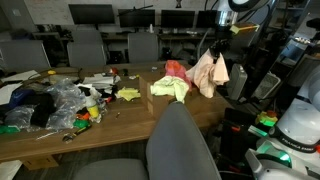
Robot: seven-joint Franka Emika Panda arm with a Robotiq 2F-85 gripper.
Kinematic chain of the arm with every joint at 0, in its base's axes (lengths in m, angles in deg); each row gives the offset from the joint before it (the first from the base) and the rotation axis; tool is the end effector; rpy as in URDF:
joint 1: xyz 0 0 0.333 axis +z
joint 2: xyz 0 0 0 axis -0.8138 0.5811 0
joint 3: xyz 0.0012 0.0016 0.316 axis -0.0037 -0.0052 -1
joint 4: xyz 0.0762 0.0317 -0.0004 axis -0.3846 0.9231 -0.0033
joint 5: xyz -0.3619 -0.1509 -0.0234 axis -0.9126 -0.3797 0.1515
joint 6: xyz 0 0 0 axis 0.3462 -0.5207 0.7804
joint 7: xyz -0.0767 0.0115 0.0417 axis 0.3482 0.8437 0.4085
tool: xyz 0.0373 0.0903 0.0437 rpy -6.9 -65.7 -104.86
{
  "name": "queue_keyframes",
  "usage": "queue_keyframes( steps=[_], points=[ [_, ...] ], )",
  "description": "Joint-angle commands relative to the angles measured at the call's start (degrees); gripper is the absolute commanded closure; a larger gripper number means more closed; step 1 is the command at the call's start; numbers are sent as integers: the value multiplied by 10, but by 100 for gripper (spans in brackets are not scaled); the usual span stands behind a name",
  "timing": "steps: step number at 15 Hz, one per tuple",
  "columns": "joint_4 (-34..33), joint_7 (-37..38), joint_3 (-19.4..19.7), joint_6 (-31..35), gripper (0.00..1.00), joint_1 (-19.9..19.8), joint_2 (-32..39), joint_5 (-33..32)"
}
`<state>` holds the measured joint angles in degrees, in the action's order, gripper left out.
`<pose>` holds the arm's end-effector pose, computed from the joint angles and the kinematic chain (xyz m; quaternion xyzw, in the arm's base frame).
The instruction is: Put the peach shirt, the green towel and the pink shirt on the backrest of the chair
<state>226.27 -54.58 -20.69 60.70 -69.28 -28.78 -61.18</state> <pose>0.3471 -0.1810 0.4424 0.9703 -0.2404 -0.0127 0.0246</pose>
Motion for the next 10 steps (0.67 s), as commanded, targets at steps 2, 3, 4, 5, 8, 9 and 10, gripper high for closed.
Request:
queue_keyframes(
  steps=[2, 3, 4, 5, 8, 9, 10],
  points=[
    [0, 10, -62, -49, 97, 25, -75, -3],
    [-3, 15, -76, -54, 97, 33, -84, -4],
    [-5, 16, -90, -60, 97, 41, -93, -6],
    [-6, 20, -106, -64, 97, 50, -101, -9],
    [-12, 33, -149, -74, 97, 75, -119, -21],
    [-14, 38, -165, -78, 97, 84, -124, -26],
    [-18, 43, -179, -85, 97, 92, -128, -31]
  ],
)
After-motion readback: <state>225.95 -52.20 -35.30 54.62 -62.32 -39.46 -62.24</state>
